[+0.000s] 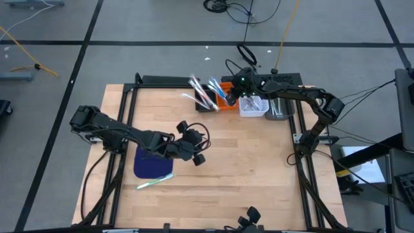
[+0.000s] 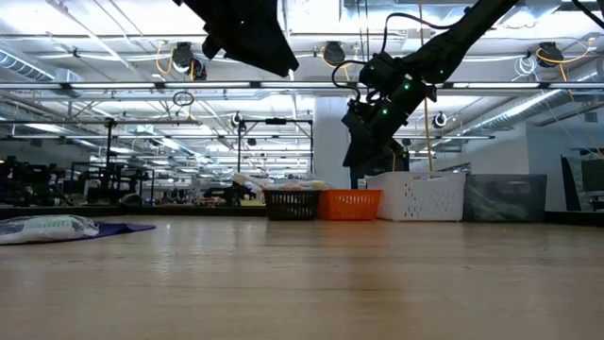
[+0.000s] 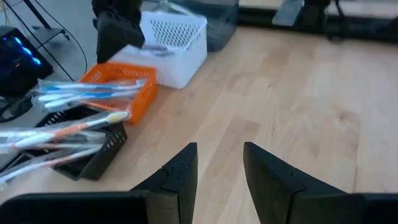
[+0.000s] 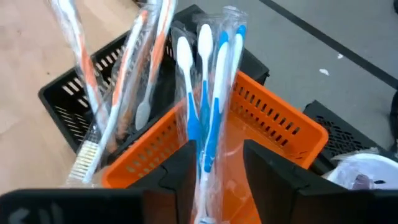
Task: Pick & Place Toothbrushes
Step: Put the green toothbrush into the gray bin
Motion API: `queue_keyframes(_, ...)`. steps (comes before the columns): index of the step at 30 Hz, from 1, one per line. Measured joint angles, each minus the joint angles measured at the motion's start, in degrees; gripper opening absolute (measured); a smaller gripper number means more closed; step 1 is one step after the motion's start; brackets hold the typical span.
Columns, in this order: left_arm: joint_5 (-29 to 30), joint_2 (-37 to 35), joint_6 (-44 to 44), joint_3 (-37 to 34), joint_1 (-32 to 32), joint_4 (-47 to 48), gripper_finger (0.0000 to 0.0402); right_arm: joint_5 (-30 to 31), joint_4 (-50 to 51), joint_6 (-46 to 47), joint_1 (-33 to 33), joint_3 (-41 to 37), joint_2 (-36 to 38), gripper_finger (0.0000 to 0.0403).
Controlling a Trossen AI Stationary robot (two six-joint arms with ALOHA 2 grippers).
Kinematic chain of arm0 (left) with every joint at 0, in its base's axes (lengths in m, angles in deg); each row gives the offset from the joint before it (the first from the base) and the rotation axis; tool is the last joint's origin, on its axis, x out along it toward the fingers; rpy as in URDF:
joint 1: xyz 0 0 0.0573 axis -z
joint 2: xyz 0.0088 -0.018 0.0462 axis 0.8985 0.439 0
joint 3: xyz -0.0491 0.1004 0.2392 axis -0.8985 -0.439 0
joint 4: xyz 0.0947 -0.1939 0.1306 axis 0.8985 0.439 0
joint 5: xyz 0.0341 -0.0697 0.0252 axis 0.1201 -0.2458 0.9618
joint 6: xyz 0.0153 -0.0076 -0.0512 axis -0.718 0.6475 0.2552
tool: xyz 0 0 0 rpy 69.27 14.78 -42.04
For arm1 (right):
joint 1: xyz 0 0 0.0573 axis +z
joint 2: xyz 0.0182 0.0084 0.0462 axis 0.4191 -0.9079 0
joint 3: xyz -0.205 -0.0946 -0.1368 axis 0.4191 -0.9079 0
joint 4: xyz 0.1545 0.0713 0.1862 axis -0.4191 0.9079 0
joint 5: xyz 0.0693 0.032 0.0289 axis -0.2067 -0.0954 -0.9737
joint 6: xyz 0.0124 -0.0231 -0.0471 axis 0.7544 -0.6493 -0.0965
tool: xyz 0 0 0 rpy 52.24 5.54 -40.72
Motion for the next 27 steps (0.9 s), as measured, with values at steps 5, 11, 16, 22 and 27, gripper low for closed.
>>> queue_keyframes(5, -3.41, 0.00, 2.34, 0.00, 0.69, 5.98, 0.0131, -5.11, -0.24, 0.44, 0.83, 0.00, 0.52, 0.0135)
queue_keyframes(11, -9.83, 0.00, 11.30, 0.00, 1.95, 16.85, 0.0131, -17.77, -0.05, 0.52, 3.74, 0.00, 0.48, 0.0134)
queue_keyframes(16, -16.43, 0.00, 20.25, 0.00, 3.74, 29.00, 0.0131, -25.32, 0.24, 0.45, 7.47, 0.00, 0.48, 0.0134)
queue_keyframes(22, -24.17, -0.02, 33.85, -0.48, 6.79, 41.35, 0.0131, -30.52, 0.85, 0.45, 12.73, 0.00, 0.48, 0.0131)
queue_keyframes(27, -30.54, -0.02, 40.31, -3.36, 10.04, 42.25, 0.0131, -32.21, 2.79, -0.02, 17.24, 0.00, 0.48, 0.0131)
